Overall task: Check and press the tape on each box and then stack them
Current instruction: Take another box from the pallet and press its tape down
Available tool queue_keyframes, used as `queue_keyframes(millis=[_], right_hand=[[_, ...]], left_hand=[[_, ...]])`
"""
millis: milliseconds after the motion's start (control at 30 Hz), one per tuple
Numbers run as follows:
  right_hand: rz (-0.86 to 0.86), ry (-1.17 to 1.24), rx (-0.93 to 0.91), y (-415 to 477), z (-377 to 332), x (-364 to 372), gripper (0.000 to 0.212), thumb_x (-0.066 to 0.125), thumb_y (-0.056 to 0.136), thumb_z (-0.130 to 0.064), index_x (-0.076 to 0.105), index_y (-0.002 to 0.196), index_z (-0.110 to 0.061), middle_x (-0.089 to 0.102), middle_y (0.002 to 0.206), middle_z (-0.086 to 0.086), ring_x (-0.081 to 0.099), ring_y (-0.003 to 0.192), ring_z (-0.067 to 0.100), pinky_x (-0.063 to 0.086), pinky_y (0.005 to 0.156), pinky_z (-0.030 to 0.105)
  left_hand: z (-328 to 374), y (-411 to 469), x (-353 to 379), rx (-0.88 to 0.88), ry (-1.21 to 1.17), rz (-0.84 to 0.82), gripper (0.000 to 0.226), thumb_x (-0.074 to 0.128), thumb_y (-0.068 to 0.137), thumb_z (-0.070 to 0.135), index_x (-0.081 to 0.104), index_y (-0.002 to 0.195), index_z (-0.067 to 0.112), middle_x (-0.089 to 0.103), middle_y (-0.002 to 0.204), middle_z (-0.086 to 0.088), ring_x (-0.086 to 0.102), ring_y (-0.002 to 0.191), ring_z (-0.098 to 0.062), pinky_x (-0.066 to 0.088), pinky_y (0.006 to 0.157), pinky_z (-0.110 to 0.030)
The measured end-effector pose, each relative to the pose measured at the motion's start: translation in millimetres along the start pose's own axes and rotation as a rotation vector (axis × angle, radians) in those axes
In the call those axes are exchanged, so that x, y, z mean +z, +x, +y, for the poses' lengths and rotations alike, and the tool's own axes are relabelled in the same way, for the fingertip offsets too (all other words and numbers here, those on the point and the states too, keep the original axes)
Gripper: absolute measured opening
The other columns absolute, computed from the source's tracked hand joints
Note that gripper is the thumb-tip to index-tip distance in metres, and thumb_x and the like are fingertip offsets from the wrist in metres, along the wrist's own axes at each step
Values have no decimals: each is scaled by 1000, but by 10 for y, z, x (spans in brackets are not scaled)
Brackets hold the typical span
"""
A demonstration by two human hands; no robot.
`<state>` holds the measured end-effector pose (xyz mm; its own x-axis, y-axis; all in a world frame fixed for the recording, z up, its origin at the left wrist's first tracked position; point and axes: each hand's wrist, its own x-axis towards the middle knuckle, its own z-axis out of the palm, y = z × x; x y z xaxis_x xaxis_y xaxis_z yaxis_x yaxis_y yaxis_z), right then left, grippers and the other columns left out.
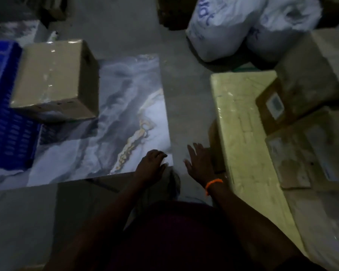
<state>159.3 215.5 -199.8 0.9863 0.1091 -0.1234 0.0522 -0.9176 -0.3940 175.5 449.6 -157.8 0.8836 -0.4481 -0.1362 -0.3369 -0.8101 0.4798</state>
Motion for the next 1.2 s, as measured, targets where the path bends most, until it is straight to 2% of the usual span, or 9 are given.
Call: queue_keyframes(millis=[233,367,500,667,767,867,1000,1100,1200], right_hand=[[144,197,341,-1345,558,-163,64,45,99,-44,52,145,-2,49,148,29,44,139,48,41,112,57],[338,322,544,-1981,930,-482,60,49,99,-43,53,144,-3,51,144,24,46,137,40,43,112,51],[624,422,691,-2342,1304,-938,52,58,101,-38,56,139,-2,56,136,21,50,128,35,39,108,35],[817,383,685,-2687,1871,-1498,36,64,99,-19,60,133,-7,56,133,16,49,124,25,31,104,12],[855,314,882,-3059,2320,-1549,44,72,94,-21,57,134,-14,51,138,14,48,122,30,47,99,42],[761,261,1184,-3412,2713,-1441,78,81,85,-39,43,148,-13,36,155,20,37,138,42,39,107,63],[781,750,1488,-3718,2907,-1395,131,91,69,-55,14,163,-7,23,166,22,22,153,41,23,124,55],[823,1000,1435,-3901,3005,-1229,124,90,60,-64,34,156,-8,53,150,15,51,138,33,45,114,49],[784,963,1379,-3972,3163,-1294,112,90,64,-60,40,155,-20,52,150,11,51,137,31,48,110,50]], left_hand=[[832,-7,655,223,6,-88,44,50,95,38,68,119,6,67,118,-17,63,108,-39,57,85,-48],[1561,37,953,314,-57,-106,35,65,93,26,66,123,7,65,121,-17,61,112,-39,55,88,-47],[2353,264,1026,426,-124,-106,36,65,96,25,62,129,12,63,126,-12,56,118,-34,53,92,-43],[3335,736,1064,447,-141,-132,30,54,103,33,65,127,19,70,121,-1,64,110,-22,52,86,-35],[3801,814,1350,483,-139,-223,27,54,104,33,70,119,18,73,111,-1,68,100,-22,54,81,-37],[4184,752,1724,495,-125,-299,37,54,103,35,62,133,15,69,123,-5,66,108,-25,53,84,-36],[4448,572,2068,394,-140,-367,58,56,102,37,39,152,15,60,136,-7,62,115,-27,53,86,-37],[4428,439,2194,418,-120,-334,60,55,102,36,34,155,19,58,132,-3,61,111,-25,56,79,-41],[4432,375,2193,457,-61,-216,55,56,102,35,40,152,18,55,130,-7,56,112,-26,56,77,-42]])
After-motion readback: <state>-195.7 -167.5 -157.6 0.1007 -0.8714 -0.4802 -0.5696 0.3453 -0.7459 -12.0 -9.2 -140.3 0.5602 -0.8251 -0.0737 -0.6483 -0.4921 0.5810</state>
